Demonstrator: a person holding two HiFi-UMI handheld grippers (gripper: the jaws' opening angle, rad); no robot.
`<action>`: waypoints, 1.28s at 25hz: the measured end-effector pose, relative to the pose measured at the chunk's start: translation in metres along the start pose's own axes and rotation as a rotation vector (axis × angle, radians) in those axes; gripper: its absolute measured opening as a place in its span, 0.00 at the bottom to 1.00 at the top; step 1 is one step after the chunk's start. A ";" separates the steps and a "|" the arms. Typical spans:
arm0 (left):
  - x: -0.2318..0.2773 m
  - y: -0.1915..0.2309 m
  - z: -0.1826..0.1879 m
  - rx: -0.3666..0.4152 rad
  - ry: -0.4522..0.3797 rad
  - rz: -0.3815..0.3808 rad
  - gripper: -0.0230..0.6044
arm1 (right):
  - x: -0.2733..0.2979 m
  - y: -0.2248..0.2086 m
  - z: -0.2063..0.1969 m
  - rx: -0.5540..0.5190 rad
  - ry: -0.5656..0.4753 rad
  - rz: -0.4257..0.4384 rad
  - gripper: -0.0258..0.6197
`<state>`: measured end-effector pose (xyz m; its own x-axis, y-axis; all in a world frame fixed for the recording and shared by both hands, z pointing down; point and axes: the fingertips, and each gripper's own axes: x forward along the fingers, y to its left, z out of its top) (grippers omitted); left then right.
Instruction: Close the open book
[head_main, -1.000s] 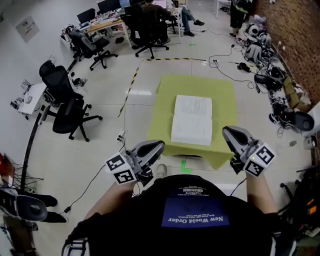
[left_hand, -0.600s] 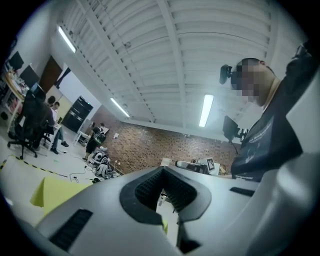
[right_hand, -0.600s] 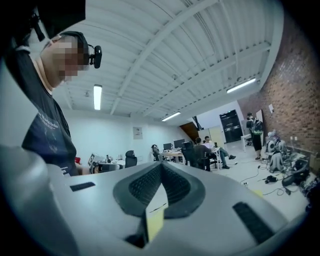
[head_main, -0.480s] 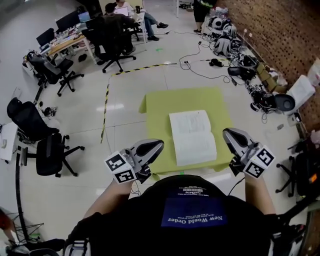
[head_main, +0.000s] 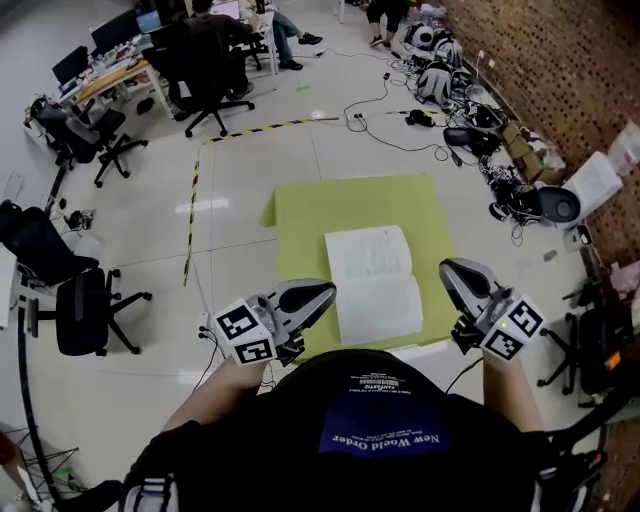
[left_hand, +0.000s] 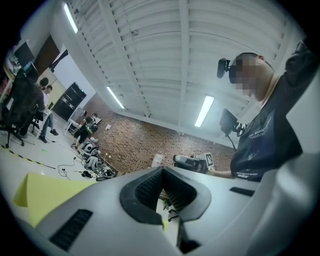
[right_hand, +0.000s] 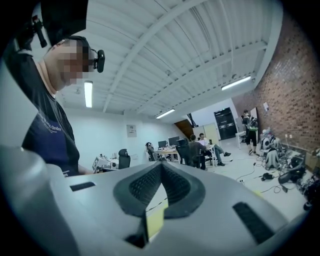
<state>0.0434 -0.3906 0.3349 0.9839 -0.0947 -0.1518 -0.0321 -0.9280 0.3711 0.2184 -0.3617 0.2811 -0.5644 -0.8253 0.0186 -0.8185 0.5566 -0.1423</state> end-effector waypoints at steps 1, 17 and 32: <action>0.006 0.001 -0.001 0.006 0.004 0.011 0.04 | 0.002 -0.007 0.002 -0.010 -0.005 0.018 0.02; 0.099 0.002 0.014 0.110 0.003 0.280 0.04 | 0.009 -0.086 0.007 -0.112 0.022 0.366 0.02; -0.001 0.042 0.021 0.214 0.060 0.309 0.04 | 0.077 -0.032 0.003 -0.093 0.069 0.368 0.02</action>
<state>0.0376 -0.4372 0.3314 0.9304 -0.3664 -0.0061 -0.3586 -0.9138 0.1907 0.2020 -0.4432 0.2841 -0.8254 -0.5622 0.0505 -0.5645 0.8232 -0.0617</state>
